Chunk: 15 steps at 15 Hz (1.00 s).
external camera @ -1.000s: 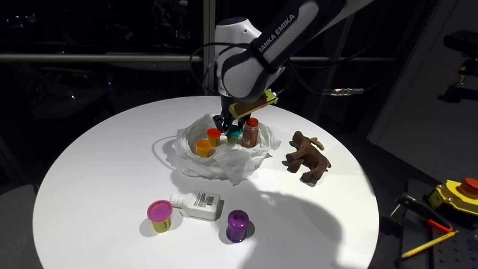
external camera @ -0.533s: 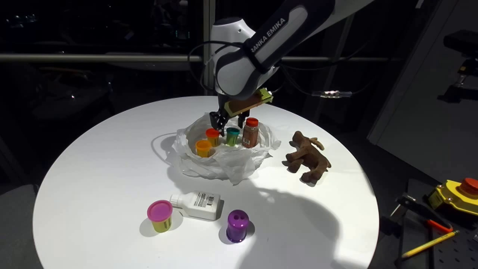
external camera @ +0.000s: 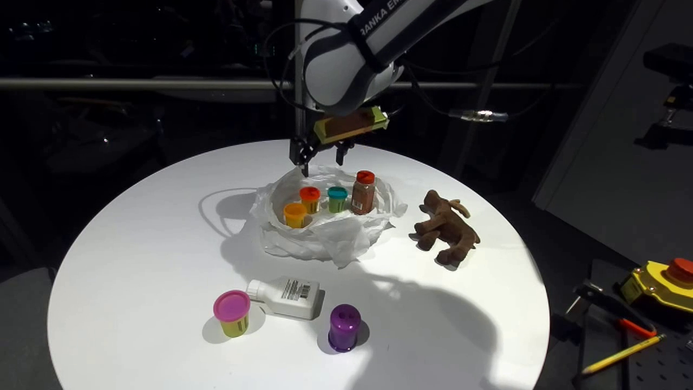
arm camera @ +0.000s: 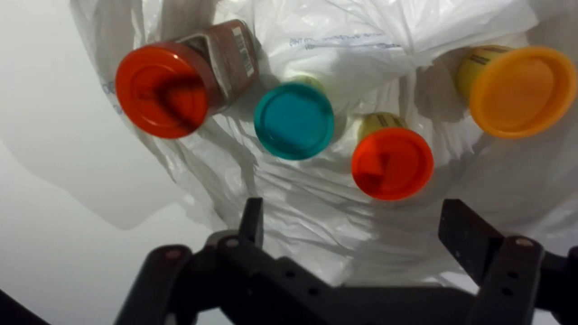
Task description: Put the objects on the table in the plastic bag
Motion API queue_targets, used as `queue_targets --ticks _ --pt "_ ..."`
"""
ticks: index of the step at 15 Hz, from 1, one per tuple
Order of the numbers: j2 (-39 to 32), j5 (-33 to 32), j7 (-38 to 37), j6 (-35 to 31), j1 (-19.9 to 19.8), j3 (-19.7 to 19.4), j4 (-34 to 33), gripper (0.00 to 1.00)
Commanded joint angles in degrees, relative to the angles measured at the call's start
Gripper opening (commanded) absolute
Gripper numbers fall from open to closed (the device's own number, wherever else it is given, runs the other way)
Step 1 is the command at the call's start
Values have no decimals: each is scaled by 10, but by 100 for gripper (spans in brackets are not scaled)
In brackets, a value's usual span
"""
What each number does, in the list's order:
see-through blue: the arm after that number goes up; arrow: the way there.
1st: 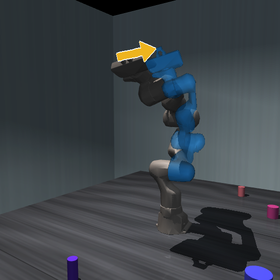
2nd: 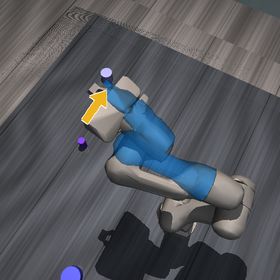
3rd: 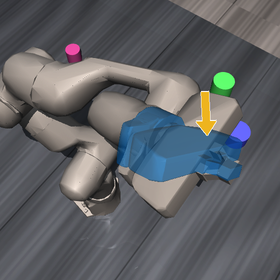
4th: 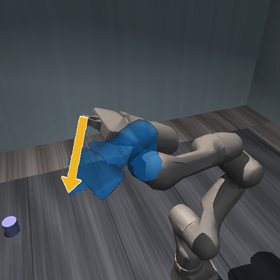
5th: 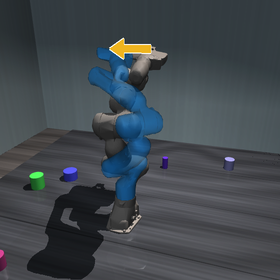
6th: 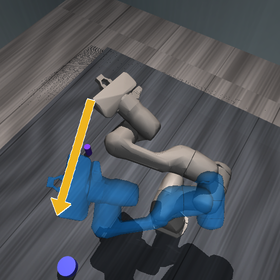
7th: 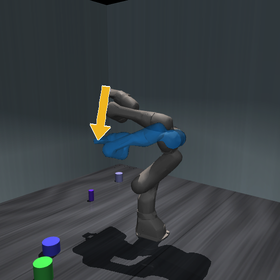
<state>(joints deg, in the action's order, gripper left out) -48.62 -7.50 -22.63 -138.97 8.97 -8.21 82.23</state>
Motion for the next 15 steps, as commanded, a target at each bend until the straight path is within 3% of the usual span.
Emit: queue_targets --ticks 1,9,15 --pt "107 23 24 8 -1 31 94 100" --pt "273 114 -1 27 10 104 336 100" --pt "298 173 63 -68 19 176 488 100"
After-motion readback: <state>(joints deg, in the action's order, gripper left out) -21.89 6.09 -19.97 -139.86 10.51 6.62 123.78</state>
